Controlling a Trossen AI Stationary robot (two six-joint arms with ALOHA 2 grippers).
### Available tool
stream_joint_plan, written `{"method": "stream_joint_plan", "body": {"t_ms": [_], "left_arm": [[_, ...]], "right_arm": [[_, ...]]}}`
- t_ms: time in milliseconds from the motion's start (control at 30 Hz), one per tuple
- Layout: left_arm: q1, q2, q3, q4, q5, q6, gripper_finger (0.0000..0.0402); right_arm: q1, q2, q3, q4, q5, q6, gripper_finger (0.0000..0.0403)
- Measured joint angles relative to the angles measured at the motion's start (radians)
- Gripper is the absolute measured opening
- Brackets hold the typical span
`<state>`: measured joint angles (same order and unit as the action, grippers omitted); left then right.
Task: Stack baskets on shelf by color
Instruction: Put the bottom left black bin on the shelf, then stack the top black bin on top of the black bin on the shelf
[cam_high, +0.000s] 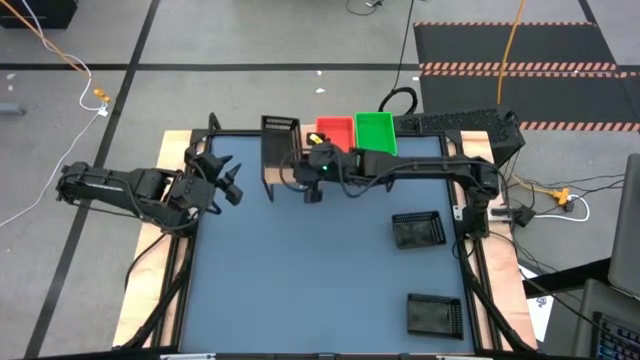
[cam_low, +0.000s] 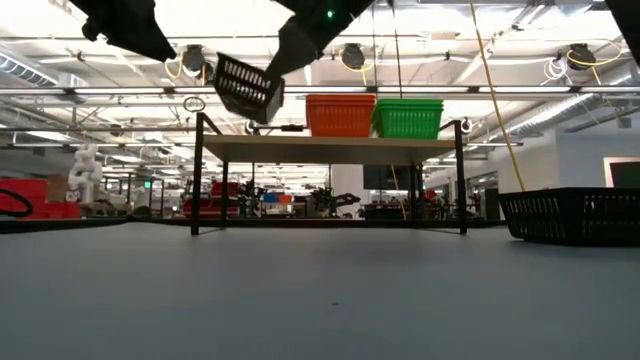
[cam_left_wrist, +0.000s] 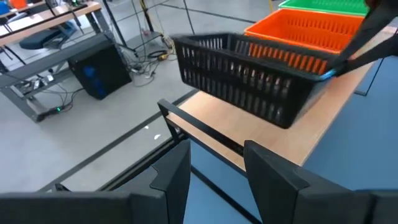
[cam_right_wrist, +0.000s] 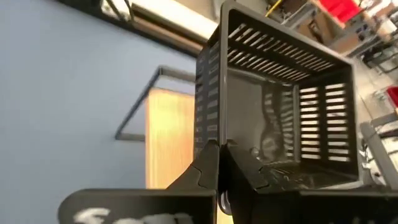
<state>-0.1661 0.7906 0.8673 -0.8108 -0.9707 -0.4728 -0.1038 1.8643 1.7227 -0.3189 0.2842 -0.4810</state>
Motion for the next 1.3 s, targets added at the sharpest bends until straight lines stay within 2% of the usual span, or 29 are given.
{"method": "stream_joint_plan", "body": {"t_ms": [233,400,567,900,1067,1300], "left_arm": [[0.000,0.000,0.000,0.000,0.005,0.002,0.0152],[0.000,0.000,0.000,-0.002,0.021,0.001,0.0152],[0.000,0.000,0.000,-0.007,0.024,0.002,0.0152],[0.000,0.000,0.000,-0.003,0.024,0.002,0.0152],[-0.008,0.001,0.000,-0.002,0.029,0.000,0.0152],[-0.049,0.001,0.000,-0.002,0.031,-0.002,0.0152]], "right_arm": [[-0.007,0.020,0.001,-0.024,0.005,0.049,0.0002],[-0.009,0.027,0.001,-0.029,0.078,0.066,0.0005],[-0.008,0.038,0.000,-0.062,0.080,0.050,0.0011],[-0.027,0.039,0.001,-0.067,0.080,0.068,0.0056],[-0.016,0.038,0.001,-0.014,0.082,-0.005,0.0083],[0.022,-0.034,0.001,0.009,0.086,-0.073,0.0135]]}}
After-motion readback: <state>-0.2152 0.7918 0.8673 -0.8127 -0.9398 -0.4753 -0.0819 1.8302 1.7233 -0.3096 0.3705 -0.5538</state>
